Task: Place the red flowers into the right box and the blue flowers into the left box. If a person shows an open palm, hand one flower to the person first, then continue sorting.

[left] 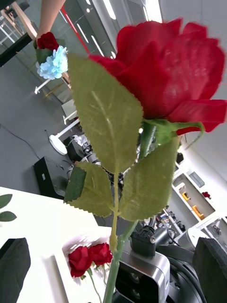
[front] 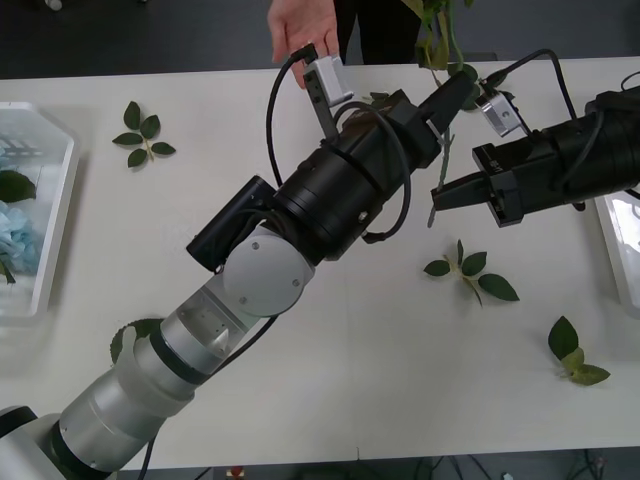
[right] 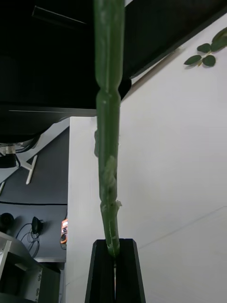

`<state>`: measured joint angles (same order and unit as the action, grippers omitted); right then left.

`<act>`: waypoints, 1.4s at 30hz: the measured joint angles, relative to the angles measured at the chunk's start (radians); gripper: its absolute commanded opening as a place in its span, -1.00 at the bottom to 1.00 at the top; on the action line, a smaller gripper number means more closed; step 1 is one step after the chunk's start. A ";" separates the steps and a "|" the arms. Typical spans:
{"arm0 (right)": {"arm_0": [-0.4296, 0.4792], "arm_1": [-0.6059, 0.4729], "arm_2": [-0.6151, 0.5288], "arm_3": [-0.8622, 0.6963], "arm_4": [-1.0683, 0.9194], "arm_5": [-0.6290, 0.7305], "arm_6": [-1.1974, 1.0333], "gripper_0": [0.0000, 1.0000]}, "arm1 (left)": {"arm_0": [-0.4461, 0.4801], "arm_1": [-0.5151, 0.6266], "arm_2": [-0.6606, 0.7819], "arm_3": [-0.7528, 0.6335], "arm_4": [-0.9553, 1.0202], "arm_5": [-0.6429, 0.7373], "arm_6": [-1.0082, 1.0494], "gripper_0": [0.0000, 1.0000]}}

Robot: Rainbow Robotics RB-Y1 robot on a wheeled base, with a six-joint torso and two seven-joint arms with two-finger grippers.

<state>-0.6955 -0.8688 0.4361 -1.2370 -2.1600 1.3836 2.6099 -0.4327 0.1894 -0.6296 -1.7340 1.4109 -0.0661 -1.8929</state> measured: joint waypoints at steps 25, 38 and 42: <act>-0.203 0.144 -0.099 0.252 0.242 -0.572 -0.011 -1.00 | 0.157 0.333 0.682 -0.328 0.120 1.085 0.000 1.00; -0.422 0.317 -0.099 0.411 0.310 -0.712 0.100 -1.00 | 0.468 0.548 0.823 -0.450 0.435 1.158 -0.576 1.00; -0.448 0.332 -0.099 0.453 0.311 -0.715 0.100 -1.00 | 0.510 0.710 0.795 -0.418 0.616 1.113 -0.713 1.00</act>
<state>-1.1439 -0.5364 0.3370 -0.7839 -1.8494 0.6685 2.7097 0.0770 0.8997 0.1651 -2.1518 2.0271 1.0468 -2.6060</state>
